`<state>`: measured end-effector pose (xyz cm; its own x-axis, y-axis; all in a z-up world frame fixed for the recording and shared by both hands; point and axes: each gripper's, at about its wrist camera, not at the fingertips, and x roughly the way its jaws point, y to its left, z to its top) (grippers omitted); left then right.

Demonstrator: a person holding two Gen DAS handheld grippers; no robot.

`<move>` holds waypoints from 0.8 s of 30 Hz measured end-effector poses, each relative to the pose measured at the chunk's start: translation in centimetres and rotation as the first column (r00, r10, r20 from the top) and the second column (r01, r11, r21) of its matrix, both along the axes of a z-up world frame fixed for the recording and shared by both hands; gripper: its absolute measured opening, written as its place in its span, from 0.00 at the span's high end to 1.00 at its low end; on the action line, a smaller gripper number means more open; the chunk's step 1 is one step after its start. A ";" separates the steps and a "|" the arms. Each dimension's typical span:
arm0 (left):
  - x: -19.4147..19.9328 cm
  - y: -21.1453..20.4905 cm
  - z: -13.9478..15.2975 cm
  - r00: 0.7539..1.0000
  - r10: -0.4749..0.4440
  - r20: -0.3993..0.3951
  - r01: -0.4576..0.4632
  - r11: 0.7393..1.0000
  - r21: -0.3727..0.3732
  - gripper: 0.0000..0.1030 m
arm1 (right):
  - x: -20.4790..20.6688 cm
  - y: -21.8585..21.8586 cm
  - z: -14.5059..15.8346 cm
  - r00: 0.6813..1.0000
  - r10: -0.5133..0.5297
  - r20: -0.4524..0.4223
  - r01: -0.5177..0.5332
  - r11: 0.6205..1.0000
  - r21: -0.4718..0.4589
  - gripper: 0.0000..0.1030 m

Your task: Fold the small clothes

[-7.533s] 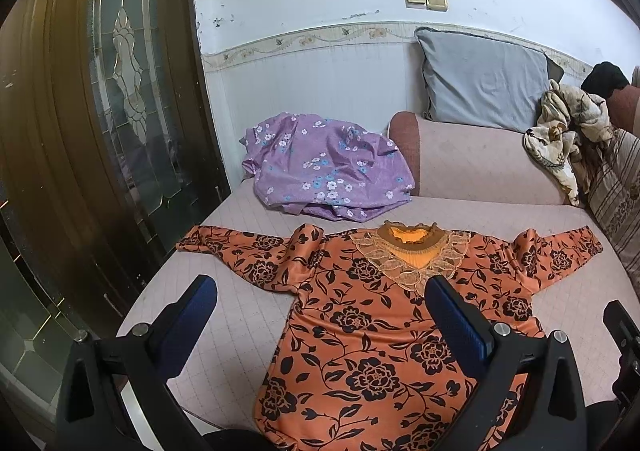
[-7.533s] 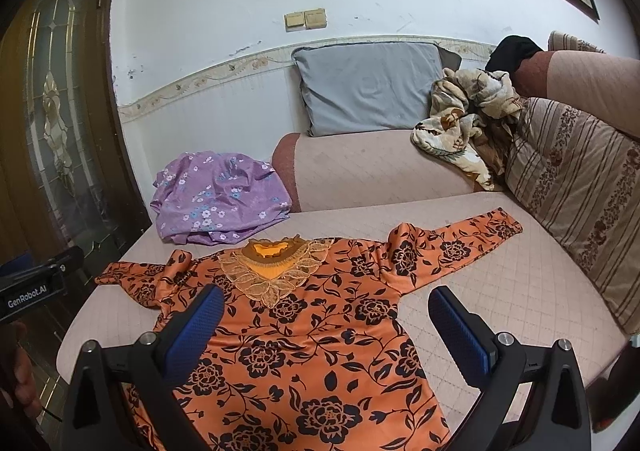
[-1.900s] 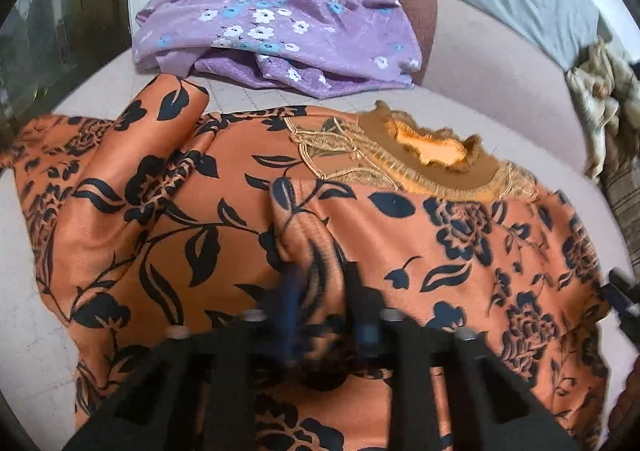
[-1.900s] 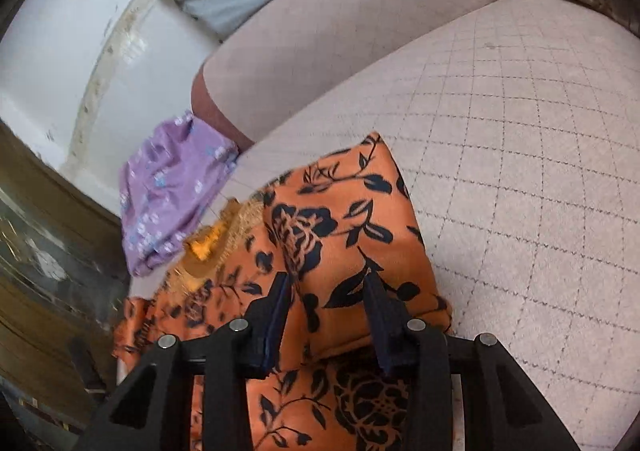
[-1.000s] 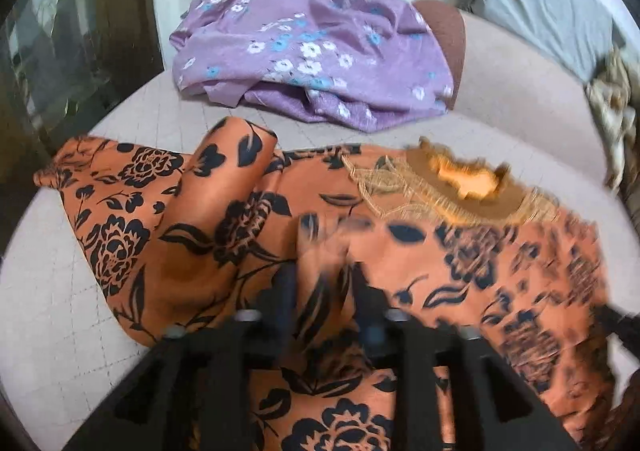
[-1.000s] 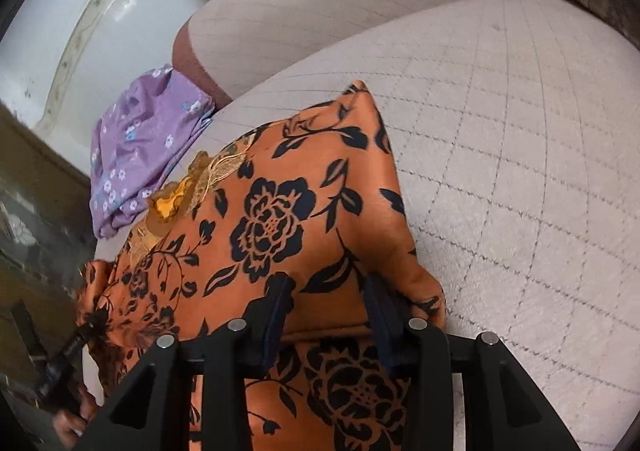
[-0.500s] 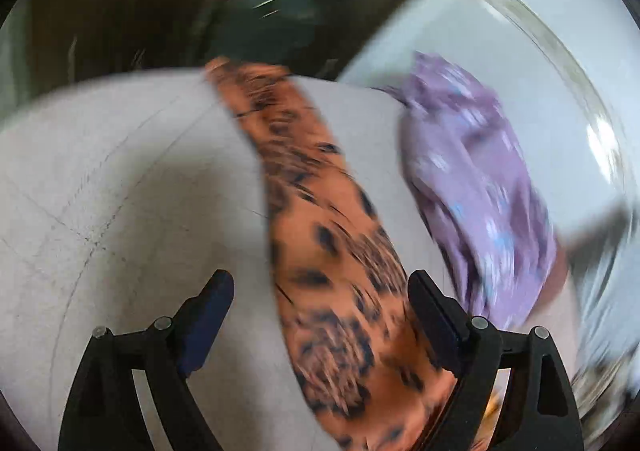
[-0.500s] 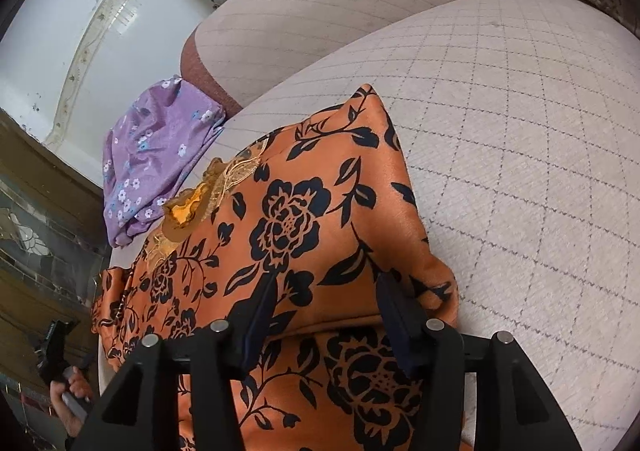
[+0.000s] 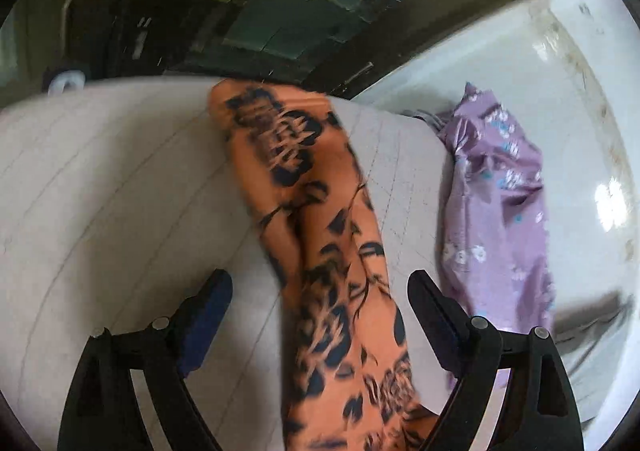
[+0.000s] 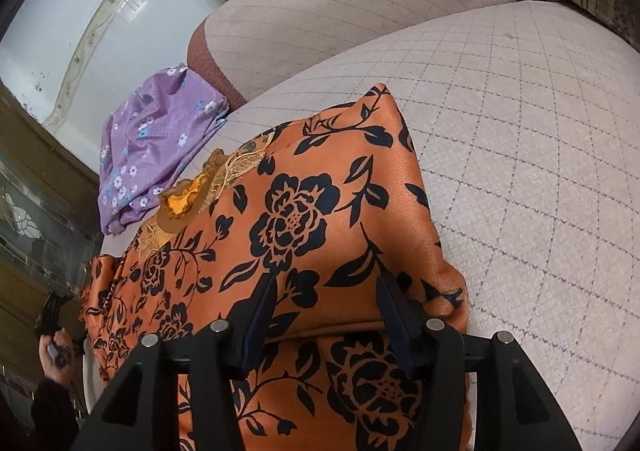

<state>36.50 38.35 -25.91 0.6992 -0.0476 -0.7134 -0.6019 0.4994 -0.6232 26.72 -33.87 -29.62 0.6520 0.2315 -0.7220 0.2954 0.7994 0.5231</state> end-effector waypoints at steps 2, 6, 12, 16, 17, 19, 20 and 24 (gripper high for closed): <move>1.5 -0.6 -0.1 0.999 -0.049 -0.022 0.050 0.998 0.029 0.86 | -0.1 -0.1 0.0 1.000 -0.007 0.004 0.007 1.000 0.004 0.46; 2.9 -2.8 0.8 0.986 -0.110 -0.128 0.134 0.971 0.199 0.93 | -0.6 -0.3 0.6 0.999 -0.029 0.028 0.029 1.000 -0.007 0.46; 1.5 -10.6 9.5 0.957 -0.281 -0.069 0.281 0.844 0.458 0.93 | -1.9 -2.0 2.6 0.989 -0.092 0.120 0.089 0.996 0.031 0.46; 0.2 -21.0 15.6 0.870 -0.488 -0.071 0.425 0.668 0.612 0.93 | -3.1 -3.9 3.1 0.975 -0.169 0.146 0.157 0.984 0.089 0.46; -0.2 -24.2 16.6 0.837 -0.541 -0.078 0.460 0.621 0.634 0.93 | -3.5 -4.4 3.2 0.971 -0.189 0.149 0.174 0.979 0.108 0.46; -1.6 -30.4 18.0 0.761 -0.641 -0.096 0.530 0.531 0.661 0.93 | -4.0 -5.3 3.4 0.962 -0.222 0.157 0.200 0.969 0.145 0.46; -2.2 -32.5 18.3 0.734 -0.672 -0.103 0.552 0.500 0.668 0.93 | -4.5 -6.0 3.5 0.956 -0.245 0.161 0.218 0.962 0.166 0.46; -7.1 -45.6 18.0 0.480 -0.863 -0.156 0.707 0.276 0.651 0.83 | -5.6 -8.1 4.0 0.938 -0.297 0.178 0.257 0.942 0.215 0.45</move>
<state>29.36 -7.25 -7.92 0.6722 -0.3153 -0.6698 0.3876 0.9208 -0.0444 21.15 -41.99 -25.58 0.8386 0.1370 -0.5272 0.3614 0.5842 0.7267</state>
